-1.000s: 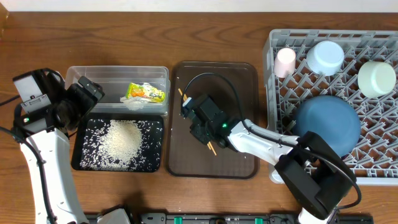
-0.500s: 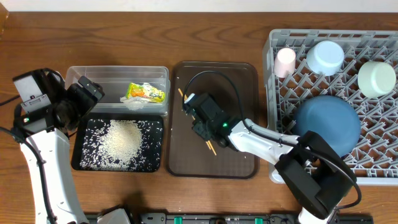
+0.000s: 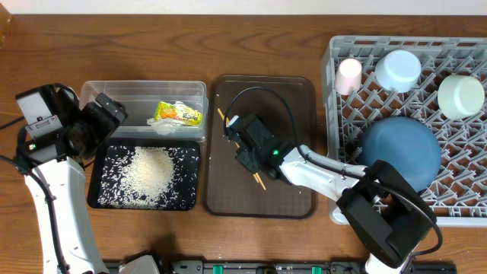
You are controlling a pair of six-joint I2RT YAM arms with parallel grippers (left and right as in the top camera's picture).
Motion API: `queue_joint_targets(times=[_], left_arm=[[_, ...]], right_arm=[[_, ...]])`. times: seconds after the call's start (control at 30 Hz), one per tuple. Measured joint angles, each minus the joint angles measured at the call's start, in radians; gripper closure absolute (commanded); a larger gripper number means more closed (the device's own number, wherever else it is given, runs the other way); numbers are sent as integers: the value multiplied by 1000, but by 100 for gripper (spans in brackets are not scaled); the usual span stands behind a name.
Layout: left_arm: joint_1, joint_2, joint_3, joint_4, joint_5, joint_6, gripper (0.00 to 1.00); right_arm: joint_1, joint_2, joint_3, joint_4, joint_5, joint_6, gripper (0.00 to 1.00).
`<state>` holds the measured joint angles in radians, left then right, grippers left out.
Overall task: Sort waste into correct bins and load items into the dishwasher rack
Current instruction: 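Close the right gripper on one wooden chopstick and lift it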
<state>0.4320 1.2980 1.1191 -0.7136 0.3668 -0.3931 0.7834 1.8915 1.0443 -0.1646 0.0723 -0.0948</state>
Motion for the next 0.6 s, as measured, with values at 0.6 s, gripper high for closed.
queue_joint_targets(times=[0.6], left_arm=[[0, 0, 0, 0, 0, 0, 5]], right_arm=[[4, 12, 1, -37, -13, 7, 90]])
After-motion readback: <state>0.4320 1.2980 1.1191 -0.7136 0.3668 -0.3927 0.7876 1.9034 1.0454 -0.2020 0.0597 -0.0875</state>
